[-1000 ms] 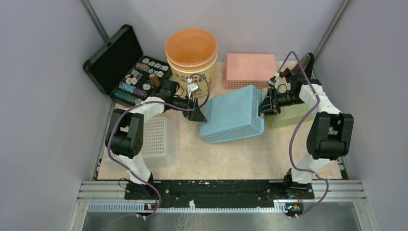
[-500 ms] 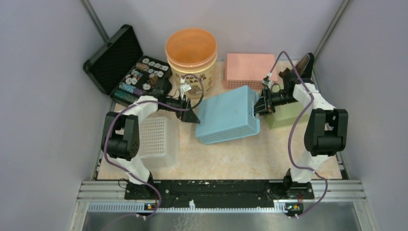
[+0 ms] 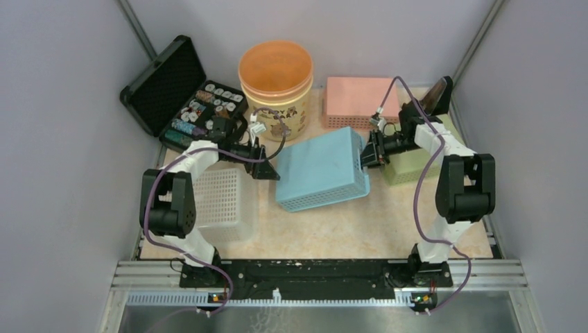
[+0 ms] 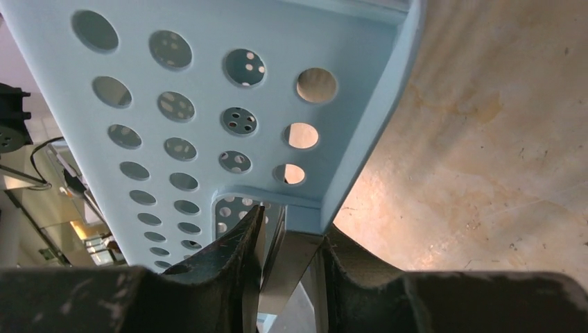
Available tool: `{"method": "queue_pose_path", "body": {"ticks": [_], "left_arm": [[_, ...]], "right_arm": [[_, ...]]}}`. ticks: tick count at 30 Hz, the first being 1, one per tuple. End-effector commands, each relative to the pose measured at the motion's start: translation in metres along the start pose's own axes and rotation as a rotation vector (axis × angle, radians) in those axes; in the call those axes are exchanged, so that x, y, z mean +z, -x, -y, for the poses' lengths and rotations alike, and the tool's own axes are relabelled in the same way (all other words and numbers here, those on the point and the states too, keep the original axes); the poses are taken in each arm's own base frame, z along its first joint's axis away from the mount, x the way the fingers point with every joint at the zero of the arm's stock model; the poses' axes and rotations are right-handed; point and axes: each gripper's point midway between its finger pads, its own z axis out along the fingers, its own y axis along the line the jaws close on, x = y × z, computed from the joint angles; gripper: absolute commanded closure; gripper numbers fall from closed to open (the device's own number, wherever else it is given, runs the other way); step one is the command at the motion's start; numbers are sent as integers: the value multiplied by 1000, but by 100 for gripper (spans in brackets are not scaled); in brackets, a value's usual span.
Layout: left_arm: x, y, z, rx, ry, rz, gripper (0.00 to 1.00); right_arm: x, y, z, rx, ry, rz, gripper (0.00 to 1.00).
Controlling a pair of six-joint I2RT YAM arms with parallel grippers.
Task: Turn the large container upside down
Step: Turn the container upside down at the center of the board.
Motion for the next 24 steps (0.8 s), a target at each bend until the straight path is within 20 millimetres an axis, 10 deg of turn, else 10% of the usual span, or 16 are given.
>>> {"method": "queue_pose_path", "body": {"ticks": [1,24], "left_arm": [[-8,-2,6,46,1,21,1],[-6,-13,-3,23,-11,41,1]], "right_arm": [[9,3,6,-53,15,8,71],[32,-15,30,-75,2,8,64]]}}
